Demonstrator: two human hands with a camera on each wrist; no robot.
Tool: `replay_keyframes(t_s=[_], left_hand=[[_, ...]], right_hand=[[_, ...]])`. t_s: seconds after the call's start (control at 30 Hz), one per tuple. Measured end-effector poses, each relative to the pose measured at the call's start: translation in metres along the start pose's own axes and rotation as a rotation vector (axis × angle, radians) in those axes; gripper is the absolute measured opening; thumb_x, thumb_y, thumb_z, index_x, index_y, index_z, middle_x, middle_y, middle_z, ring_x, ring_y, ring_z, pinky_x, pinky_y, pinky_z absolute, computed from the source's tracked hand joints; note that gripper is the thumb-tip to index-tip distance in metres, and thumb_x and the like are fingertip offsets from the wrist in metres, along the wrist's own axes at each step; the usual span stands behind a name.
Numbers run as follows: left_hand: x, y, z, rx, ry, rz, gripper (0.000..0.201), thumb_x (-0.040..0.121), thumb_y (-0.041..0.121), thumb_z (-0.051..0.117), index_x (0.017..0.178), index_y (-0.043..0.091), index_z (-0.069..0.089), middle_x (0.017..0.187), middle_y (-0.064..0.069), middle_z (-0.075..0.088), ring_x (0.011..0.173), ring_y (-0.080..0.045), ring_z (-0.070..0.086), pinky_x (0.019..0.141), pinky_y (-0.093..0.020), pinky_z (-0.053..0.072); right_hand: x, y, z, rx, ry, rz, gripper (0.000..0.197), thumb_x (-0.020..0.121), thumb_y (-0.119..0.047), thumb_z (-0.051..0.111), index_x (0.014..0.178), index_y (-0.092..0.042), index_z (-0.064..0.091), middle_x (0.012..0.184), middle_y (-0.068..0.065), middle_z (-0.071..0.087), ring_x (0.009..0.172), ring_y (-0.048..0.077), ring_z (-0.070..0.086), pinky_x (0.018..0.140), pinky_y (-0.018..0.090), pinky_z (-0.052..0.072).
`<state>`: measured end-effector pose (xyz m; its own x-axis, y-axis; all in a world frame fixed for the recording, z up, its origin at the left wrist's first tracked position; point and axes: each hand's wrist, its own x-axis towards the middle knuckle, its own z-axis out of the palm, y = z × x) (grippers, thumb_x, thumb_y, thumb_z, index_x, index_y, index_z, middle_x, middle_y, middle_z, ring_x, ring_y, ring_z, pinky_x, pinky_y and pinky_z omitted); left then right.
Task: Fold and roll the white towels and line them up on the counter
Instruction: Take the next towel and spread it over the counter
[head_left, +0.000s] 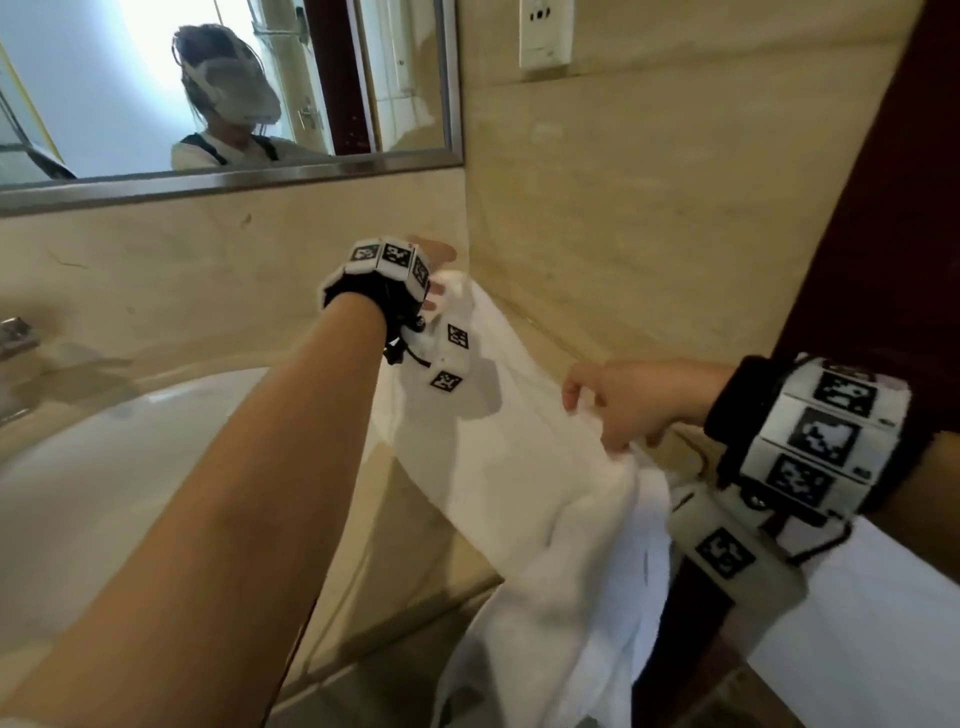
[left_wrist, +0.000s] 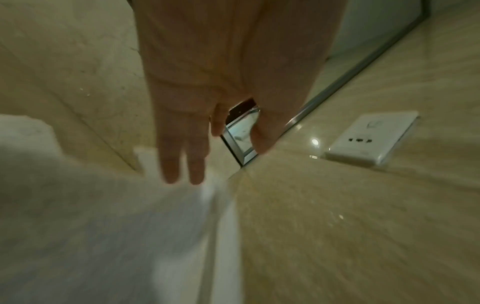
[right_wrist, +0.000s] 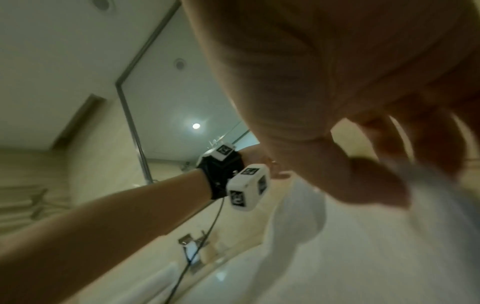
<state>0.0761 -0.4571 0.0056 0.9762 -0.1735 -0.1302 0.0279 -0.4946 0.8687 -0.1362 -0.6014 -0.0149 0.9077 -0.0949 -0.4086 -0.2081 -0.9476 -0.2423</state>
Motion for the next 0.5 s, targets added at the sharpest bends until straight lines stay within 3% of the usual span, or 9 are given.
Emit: replay_keyframes(t_s=[0.07, 0.13, 0.2, 0.27, 0.33, 0.37, 0.43, 0.5], left_hand=[[-0.024, -0.003, 0.013, 0.073, -0.07, -0.006, 0.04, 0.094, 0.027, 0.048, 0.129, 0.009, 0.049, 0.131, -0.011, 0.053, 0.101, -0.027, 0.062, 0.079, -0.038, 0.052], [-0.034, -0.012, 0.016, 0.155, -0.134, -0.014, 0.035, 0.097, 0.02, 0.044, 0.129, 0.007, 0.049, 0.135, -0.008, 0.049, 0.101, -0.026, 0.059, 0.085, -0.04, 0.047], [-0.046, -0.023, 0.017, 0.231, -0.217, -0.068, 0.035, 0.098, 0.019, 0.043, 0.129, 0.005, 0.049, 0.122, -0.005, 0.056, 0.097, -0.025, 0.06, 0.083, -0.038, 0.044], [-0.061, -0.034, 0.021, 0.382, -0.316, -0.08, 0.03, 0.096, 0.021, 0.048, 0.122, 0.008, 0.054, 0.097, -0.001, 0.061, 0.078, -0.021, 0.06, 0.071, -0.031, 0.046], [-0.075, -0.042, 0.028, 0.544, -0.4, -0.058, 0.02, 0.094, 0.022, 0.05, 0.109, 0.014, 0.059, 0.085, 0.002, 0.06, 0.067, -0.016, 0.056, 0.062, -0.026, 0.046], [-0.084, -0.043, 0.034, 0.621, -0.444, -0.042, 0.016, 0.094, 0.022, 0.05, 0.104, 0.016, 0.06, 0.083, 0.003, 0.059, 0.066, -0.015, 0.056, 0.061, -0.024, 0.046], [-0.099, -0.043, 0.048, 0.727, -0.565, -0.018, 0.013, 0.095, 0.02, 0.049, 0.104, 0.017, 0.057, 0.082, 0.002, 0.056, 0.064, -0.012, 0.056, 0.056, -0.022, 0.047], [-0.112, -0.039, 0.063, 0.802, -0.679, -0.014, 0.018, 0.097, 0.015, 0.046, 0.114, 0.015, 0.049, 0.084, -0.002, 0.051, 0.064, -0.011, 0.057, 0.047, -0.018, 0.047]], right_hand=[[0.003, 0.015, 0.007, 0.015, -0.048, 0.081, 0.034, 0.083, -0.012, 0.058, 0.11, -0.018, 0.038, 0.087, 0.006, 0.052, 0.062, 0.02, 0.05, 0.046, 0.026, 0.041], [0.005, 0.023, 0.017, 0.044, -0.05, 0.109, 0.023, 0.086, -0.02, 0.054, 0.103, -0.007, 0.048, 0.078, 0.007, 0.057, 0.059, 0.023, 0.051, 0.044, 0.026, 0.039], [0.006, 0.024, 0.029, 0.049, -0.049, 0.103, 0.024, 0.087, -0.029, 0.049, 0.089, -0.006, 0.054, 0.071, 0.005, 0.062, 0.053, 0.022, 0.053, 0.044, 0.024, 0.041], [0.003, 0.02, 0.037, 0.005, -0.045, 0.091, 0.035, 0.09, -0.038, 0.045, 0.077, -0.008, 0.055, 0.065, 0.003, 0.063, 0.047, 0.02, 0.054, 0.044, 0.022, 0.044], [-0.003, 0.016, 0.042, -0.07, -0.057, 0.086, 0.045, 0.092, -0.046, 0.042, 0.072, -0.008, 0.055, 0.061, 0.004, 0.062, 0.045, 0.019, 0.055, 0.043, 0.02, 0.043], [-0.006, 0.014, 0.045, -0.093, -0.056, 0.087, 0.046, 0.092, -0.048, 0.043, 0.076, -0.007, 0.056, 0.062, 0.005, 0.063, 0.045, 0.02, 0.055, 0.043, 0.02, 0.043], [-0.011, 0.012, 0.051, -0.106, -0.023, 0.105, 0.049, 0.089, -0.051, 0.047, 0.1, -0.004, 0.053, 0.069, 0.007, 0.064, 0.046, 0.022, 0.056, 0.043, 0.021, 0.044], [-0.012, 0.01, 0.06, -0.09, 0.002, 0.131, 0.062, 0.088, -0.045, 0.054, 0.128, -0.004, 0.032, 0.077, 0.007, 0.061, 0.048, 0.02, 0.056, 0.042, 0.023, 0.045]])
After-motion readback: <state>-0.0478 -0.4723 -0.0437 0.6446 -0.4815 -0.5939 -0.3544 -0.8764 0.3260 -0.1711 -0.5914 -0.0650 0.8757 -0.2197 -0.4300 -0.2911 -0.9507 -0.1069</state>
